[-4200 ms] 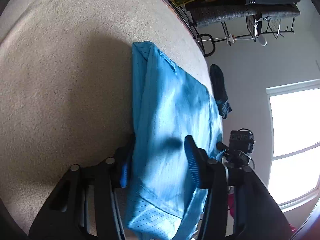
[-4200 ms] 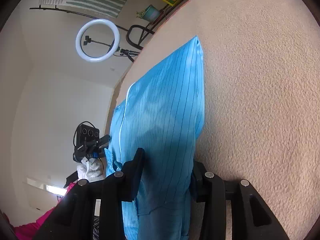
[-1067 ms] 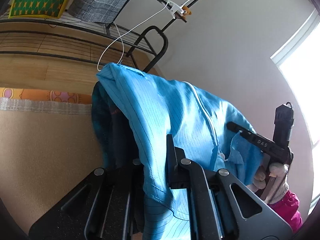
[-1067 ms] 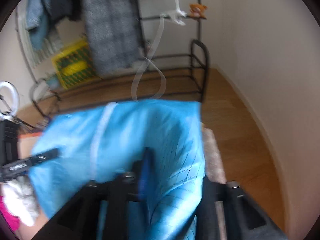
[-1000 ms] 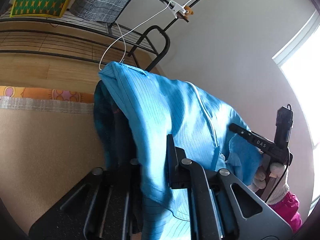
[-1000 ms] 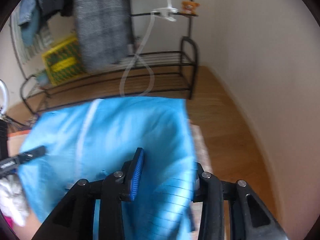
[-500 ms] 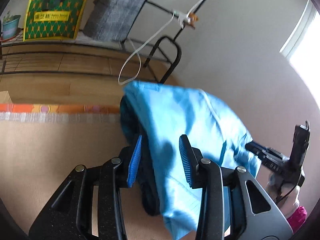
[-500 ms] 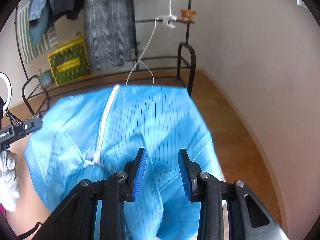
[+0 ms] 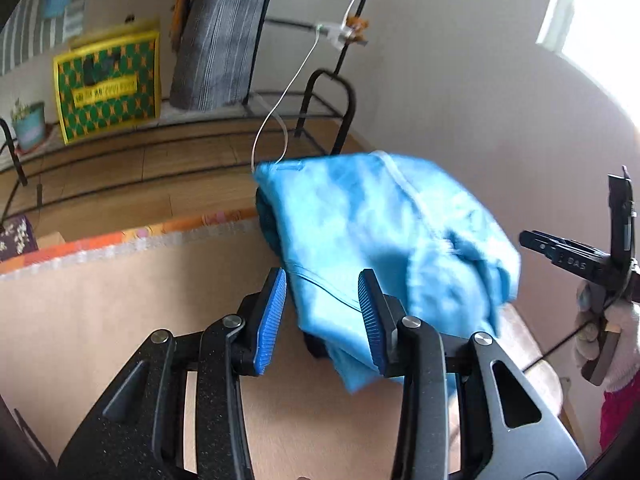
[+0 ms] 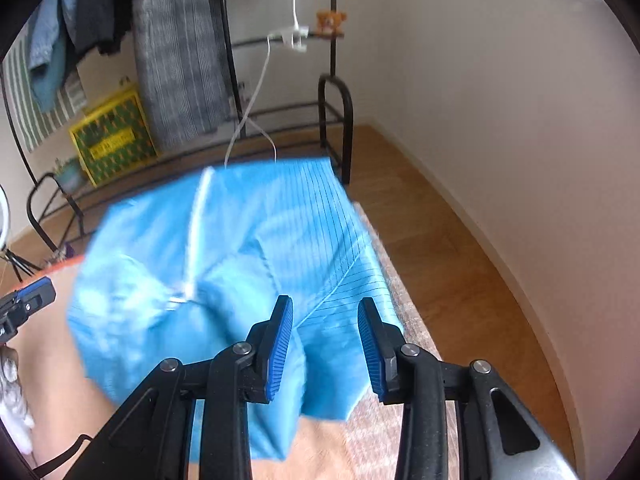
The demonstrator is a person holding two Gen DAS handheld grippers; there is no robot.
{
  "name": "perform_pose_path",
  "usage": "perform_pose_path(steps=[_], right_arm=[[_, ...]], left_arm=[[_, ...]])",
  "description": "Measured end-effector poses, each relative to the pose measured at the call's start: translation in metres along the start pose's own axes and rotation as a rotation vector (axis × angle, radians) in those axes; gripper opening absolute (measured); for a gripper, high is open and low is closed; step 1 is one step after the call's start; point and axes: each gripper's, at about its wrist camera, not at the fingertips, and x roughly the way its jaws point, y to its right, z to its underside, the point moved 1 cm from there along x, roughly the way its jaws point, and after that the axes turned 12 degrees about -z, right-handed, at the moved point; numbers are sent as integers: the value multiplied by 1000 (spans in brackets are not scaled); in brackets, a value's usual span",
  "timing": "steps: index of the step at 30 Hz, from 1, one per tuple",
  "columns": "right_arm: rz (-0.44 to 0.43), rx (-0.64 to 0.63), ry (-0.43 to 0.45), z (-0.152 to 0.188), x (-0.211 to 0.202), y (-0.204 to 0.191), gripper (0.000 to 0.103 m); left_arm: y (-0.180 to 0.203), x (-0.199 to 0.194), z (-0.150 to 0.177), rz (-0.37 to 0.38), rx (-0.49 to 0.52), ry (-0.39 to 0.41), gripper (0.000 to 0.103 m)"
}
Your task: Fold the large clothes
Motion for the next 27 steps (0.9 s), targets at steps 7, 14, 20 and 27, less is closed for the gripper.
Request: perform_pose_path(steps=[7, 14, 20, 27], right_arm=[[-4, -46, 99, 15, -104, -53, 36], [-19, -127, 200, 39, -226, -112, 41], [-54, -182, 280, 74, -318, -155, 52], [-110, -226, 332, 120, -397, -193, 57]], left_arm=[[11, -109, 13, 0, 48, 91, 37], [10, -250, 31, 18, 81, 187, 37], [7, -353, 64, -23, 124, 294, 67], [3, -439, 118, -48, 121, 340, 74]])
